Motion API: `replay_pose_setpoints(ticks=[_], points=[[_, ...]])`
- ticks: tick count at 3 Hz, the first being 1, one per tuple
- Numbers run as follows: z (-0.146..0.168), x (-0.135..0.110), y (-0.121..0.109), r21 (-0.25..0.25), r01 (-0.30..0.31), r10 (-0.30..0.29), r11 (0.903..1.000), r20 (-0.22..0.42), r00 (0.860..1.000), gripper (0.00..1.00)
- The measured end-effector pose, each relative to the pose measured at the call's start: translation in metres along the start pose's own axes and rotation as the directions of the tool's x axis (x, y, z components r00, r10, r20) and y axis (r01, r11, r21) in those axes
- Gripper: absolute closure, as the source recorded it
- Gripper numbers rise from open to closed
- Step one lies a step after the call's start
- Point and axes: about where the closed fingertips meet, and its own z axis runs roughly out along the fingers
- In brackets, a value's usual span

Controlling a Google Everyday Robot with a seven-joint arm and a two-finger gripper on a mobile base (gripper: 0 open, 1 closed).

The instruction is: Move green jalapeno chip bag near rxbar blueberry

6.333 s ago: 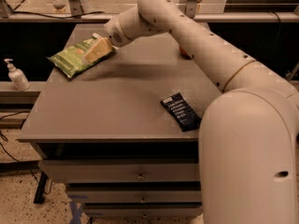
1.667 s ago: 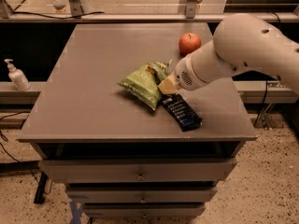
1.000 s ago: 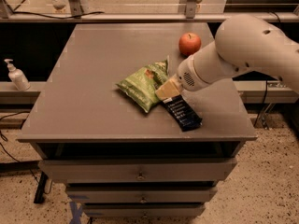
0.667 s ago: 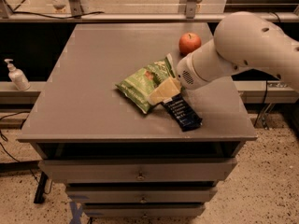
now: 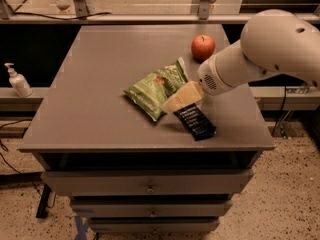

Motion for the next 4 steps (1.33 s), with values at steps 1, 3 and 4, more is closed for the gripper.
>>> replay_pose_setpoints(ticks=[1, 3, 4], points=[[-0.045, 0.011, -0.009, 0.053, 0.004, -0.007, 0.9986, 0.058, 0.998, 0.00], [-0.138, 0.033, -0.037, 0.142, -0.033, -0.003, 0.9893, 0.246, 0.969, 0.00], [-0.128, 0.027, -0.031, 0.109, -0.040, 0.010, 0.9932, 0.270, 0.963, 0.00]])
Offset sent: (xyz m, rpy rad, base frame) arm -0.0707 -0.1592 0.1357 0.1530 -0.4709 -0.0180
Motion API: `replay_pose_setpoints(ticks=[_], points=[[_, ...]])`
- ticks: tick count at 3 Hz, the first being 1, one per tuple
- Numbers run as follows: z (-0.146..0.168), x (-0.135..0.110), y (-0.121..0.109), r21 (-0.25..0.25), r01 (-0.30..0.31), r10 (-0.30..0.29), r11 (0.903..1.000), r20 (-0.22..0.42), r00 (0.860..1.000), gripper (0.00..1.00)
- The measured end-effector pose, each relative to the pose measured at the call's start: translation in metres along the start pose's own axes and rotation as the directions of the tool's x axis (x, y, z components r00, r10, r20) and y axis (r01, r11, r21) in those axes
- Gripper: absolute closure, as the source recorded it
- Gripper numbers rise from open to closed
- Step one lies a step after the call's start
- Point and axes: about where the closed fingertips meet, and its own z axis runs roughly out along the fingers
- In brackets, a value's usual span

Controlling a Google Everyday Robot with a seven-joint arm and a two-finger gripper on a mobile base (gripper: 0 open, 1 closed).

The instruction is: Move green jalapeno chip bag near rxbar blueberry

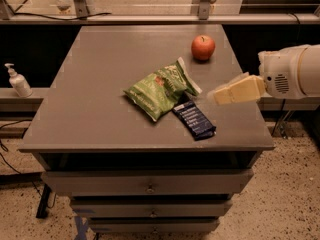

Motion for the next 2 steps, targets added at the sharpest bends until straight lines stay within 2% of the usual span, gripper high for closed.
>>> replay_pose_setpoints(ticks=[1, 2], points=[[0.016, -0.001, -0.017, -0.067, -0.008, 0.008, 0.9977, 0.007, 1.000, 0.00], [0.022, -0.017, -0.044, -0.161, -0.011, 0.017, 0.9869, 0.033, 0.999, 0.00]])
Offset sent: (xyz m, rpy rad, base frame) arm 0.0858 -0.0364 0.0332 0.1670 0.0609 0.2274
